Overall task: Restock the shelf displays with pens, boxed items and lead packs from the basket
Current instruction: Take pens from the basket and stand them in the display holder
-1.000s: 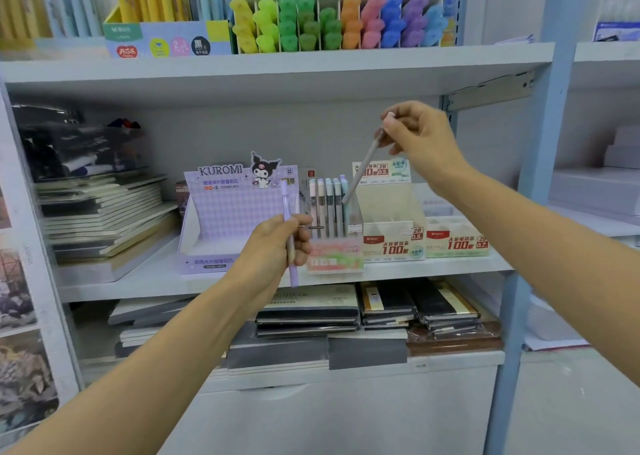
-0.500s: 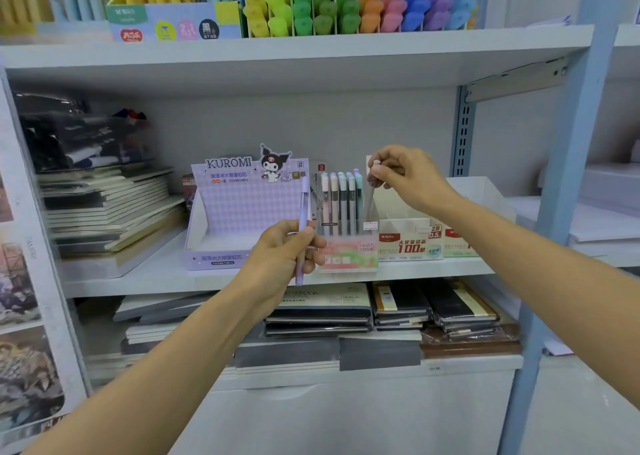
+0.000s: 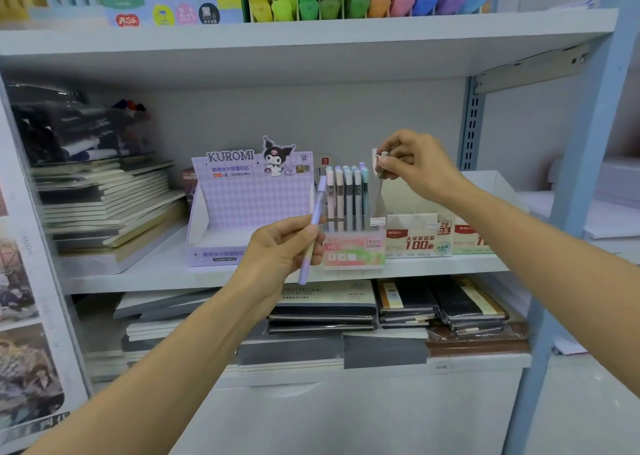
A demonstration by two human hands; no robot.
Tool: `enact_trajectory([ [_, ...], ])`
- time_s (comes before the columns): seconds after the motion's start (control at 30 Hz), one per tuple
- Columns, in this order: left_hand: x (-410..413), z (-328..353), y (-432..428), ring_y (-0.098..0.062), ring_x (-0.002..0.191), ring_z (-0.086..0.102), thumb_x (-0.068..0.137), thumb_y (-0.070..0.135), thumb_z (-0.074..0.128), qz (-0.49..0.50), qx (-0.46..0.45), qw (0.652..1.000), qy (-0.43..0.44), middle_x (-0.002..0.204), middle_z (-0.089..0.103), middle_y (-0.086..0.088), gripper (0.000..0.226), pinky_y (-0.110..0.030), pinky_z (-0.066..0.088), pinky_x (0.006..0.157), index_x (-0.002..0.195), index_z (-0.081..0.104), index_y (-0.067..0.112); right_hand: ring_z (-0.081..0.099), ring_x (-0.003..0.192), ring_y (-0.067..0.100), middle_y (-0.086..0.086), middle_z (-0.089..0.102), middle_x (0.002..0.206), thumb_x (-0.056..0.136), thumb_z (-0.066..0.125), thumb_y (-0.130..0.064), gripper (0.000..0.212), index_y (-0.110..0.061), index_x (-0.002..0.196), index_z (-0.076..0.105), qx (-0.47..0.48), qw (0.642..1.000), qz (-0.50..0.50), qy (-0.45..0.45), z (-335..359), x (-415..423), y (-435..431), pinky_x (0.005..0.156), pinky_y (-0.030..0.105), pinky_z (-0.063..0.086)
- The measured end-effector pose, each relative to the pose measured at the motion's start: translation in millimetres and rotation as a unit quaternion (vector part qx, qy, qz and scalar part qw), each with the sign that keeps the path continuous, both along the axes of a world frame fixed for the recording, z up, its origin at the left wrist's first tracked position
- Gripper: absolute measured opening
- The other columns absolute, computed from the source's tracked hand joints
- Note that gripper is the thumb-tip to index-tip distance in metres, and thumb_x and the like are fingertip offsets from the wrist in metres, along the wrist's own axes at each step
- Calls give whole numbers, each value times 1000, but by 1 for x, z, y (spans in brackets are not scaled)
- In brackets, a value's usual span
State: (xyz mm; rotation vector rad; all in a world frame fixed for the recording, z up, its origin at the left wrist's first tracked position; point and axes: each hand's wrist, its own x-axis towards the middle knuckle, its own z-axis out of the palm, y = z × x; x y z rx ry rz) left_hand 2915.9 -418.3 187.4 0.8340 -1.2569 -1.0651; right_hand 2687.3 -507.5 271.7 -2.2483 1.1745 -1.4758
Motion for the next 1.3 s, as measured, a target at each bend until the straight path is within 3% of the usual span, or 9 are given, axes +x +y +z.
enact_trajectory([
  [0.17, -3, 1, -3, -18, 74, 71, 87, 8, 67, 22, 7, 1000, 16, 84, 75, -5, 29, -37, 60, 82, 114, 65, 0, 69, 86, 19, 12, 71, 94, 90, 66, -11, 18, -4, 107, 66, 3, 1000, 0, 17, -12, 12, 0, 80, 26, 57],
  [0.37, -3, 3, 0, -23, 80, 73, 85, 9, 68, 23, 14, 999, 21, 89, 76, -9, 31, -33, 60, 78, 115, 65, 1, 53, 82, 13, 5, 62, 96, 88, 69, -19, 23, -15, 111, 71, -29, 993, -90, 66, -21, 14, -1, 81, 33, 50],
  [0.47, -3, 3, 3, -24, 81, 73, 87, 8, 67, 21, 10, 1000, 14, 91, 76, -10, 30, -35, 60, 80, 116, 65, 0, 54, 88, 14, 2, 58, 104, 90, 66, -28, 33, -19, 123, 65, -40, 992, -104, 63, -17, 15, 8, 81, 26, 46],
  [0.57, -5, 5, 7, -23, 79, 73, 88, 7, 67, 28, 5, 1000, 2, 90, 76, -10, 27, -35, 60, 81, 115, 66, 0, 63, 83, 9, 2, 67, 103, 93, 62, -31, 34, -18, 124, 63, -9, 999, 19, -36, -11, 24, 32, 74, 20, 50],
  [0.67, -13, 10, 11, -23, 78, 73, 87, 7, 68, 32, -9, 999, -16, 87, 76, -9, 20, -34, 61, 80, 107, 69, 5, 69, 77, 5, 0, 74, 95, 94, 61, -28, 29, -13, 118, 67, 78, 986, 141, -36, -12, 38, 55, 69, 19, 55],
  [0.83, -22, 17, 16, -14, 94, 70, 91, 18, 66, 66, -88, 988, -110, 97, 75, 2, 15, -26, 55, 83, 105, 70, 23, 66, 74, 12, 9, 72, 87, 97, 56, -14, 18, -3, 106, 68, 63, 981, 171, -73, -5, 35, 67, 71, 25, 55],
  [1.0, -14, 15, 11, -10, 139, 33, 96, 27, 59, 186, -248, 845, -436, 151, 40, 7, 49, -31, 29, 113, 143, 44, 24, 66, 76, 13, 12, 68, 88, 99, 50, -11, 15, -3, 102, 63, -36, 985, 51, -163, 14, 0, 53, 71, 21, 56],
  [1.13, -17, 7, 3, -12, 150, 0, 98, 39, 51, 154, -247, 709, -642, 164, 4, 3, 75, -31, 5, 121, 156, 7, 20, 66, 76, 9, 8, 68, 88, 99, 51, -13, 15, -4, 103, 63, -55, 991, -9, -118, 3, -5, 41, 68, 15, 53],
  [1.3, -19, -1, -2, -15, 151, -1, 98, 40, 51, 155, -257, 678, -671, 164, 3, 1, 77, -31, 7, 121, 156, 5, 18, 64, 76, 10, 5, 67, 87, 99, 52, -12, 17, -2, 101, 65, -53, 998, -8, -41, -23, 10, 31, 73, 17, 54],
])
